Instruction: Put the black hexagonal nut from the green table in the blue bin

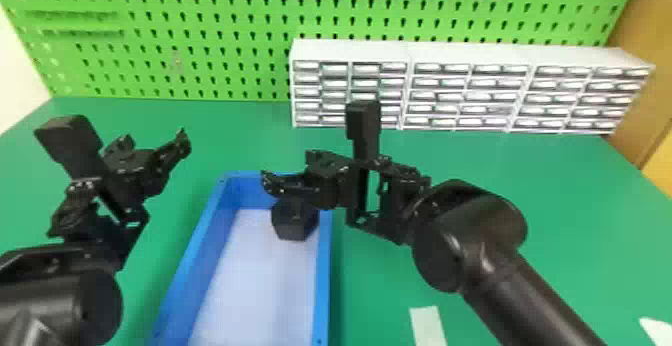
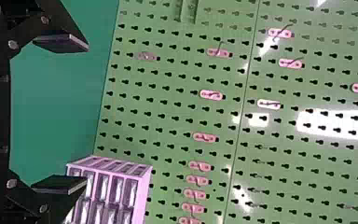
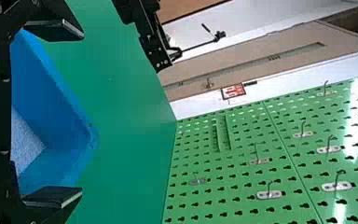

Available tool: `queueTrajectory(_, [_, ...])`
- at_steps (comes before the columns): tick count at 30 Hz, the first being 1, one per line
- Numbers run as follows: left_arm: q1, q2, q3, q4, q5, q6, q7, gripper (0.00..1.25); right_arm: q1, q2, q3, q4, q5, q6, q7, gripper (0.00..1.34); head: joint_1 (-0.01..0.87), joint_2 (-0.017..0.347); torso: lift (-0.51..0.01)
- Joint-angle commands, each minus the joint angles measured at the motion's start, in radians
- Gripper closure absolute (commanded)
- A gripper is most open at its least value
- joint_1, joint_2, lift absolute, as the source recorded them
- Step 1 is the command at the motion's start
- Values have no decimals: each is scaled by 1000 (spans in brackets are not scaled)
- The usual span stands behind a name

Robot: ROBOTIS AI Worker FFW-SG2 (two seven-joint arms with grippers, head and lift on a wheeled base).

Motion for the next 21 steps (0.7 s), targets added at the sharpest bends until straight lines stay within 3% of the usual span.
queueTrajectory(1, [0, 0, 0, 0, 0, 0, 0, 263, 0, 0, -4, 0, 1, 3, -1, 122, 666, 32, -100])
queueTrajectory(12, [0, 0, 0, 0, 0, 0, 0, 263, 28, 5, -64, 0, 37, 6, -4, 124, 666, 32, -100])
queueTrajectory(21, [3, 0, 5, 0, 2, 0, 0, 263, 91, 17, -197, -3, 101, 6, -13, 122, 666, 32, -100])
